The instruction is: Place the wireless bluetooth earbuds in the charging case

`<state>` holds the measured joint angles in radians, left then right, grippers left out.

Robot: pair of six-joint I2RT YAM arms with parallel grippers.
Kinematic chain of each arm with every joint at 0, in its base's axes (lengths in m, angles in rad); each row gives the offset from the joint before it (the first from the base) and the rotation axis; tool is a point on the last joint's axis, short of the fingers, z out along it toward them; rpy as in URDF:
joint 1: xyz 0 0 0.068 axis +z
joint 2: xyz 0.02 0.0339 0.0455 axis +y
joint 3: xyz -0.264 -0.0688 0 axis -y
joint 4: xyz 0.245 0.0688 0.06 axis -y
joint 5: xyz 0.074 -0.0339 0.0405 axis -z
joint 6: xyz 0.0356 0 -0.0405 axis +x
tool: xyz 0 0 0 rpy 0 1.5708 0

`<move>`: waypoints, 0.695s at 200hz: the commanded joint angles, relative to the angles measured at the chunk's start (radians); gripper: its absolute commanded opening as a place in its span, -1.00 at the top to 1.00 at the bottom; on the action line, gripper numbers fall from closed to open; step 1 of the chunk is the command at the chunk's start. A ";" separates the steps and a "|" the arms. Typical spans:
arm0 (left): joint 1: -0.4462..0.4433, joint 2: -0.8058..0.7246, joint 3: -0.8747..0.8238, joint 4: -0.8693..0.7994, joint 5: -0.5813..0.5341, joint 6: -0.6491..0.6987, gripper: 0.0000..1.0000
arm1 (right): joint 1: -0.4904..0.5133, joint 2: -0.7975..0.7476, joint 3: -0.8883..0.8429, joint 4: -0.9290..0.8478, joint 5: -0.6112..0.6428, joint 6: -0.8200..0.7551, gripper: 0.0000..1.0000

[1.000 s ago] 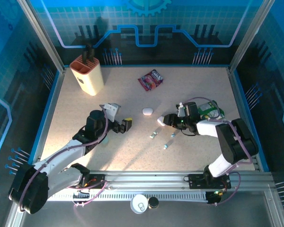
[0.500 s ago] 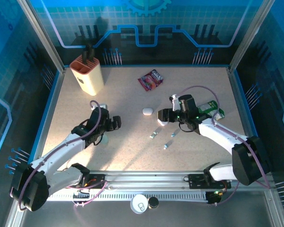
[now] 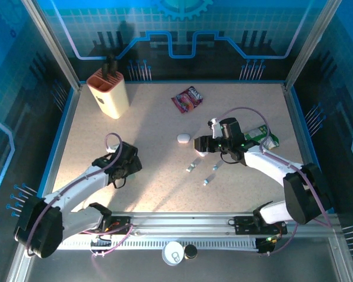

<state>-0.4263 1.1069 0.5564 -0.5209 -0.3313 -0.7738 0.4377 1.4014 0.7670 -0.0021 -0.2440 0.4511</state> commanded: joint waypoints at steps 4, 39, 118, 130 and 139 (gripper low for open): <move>0.006 0.049 -0.021 -0.024 0.045 -0.068 -0.42 | 0.001 0.005 0.003 0.021 -0.020 -0.006 -0.33; 0.006 0.117 -0.013 -0.015 0.062 -0.074 -0.29 | 0.001 0.012 0.015 0.022 -0.029 -0.006 -0.33; 0.003 0.119 -0.007 0.013 0.082 0.013 0.20 | -0.004 -0.003 0.010 0.021 -0.036 -0.002 -0.33; 0.002 0.100 -0.007 0.040 0.104 0.038 0.16 | -0.005 -0.013 0.006 0.025 -0.035 -0.002 -0.32; 0.000 0.084 -0.009 0.076 0.148 0.067 0.16 | -0.005 -0.020 0.004 0.029 -0.037 -0.002 -0.32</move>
<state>-0.4263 1.2362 0.5526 -0.5053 -0.2642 -0.7856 0.4374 1.4120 0.7670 0.0158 -0.2695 0.4511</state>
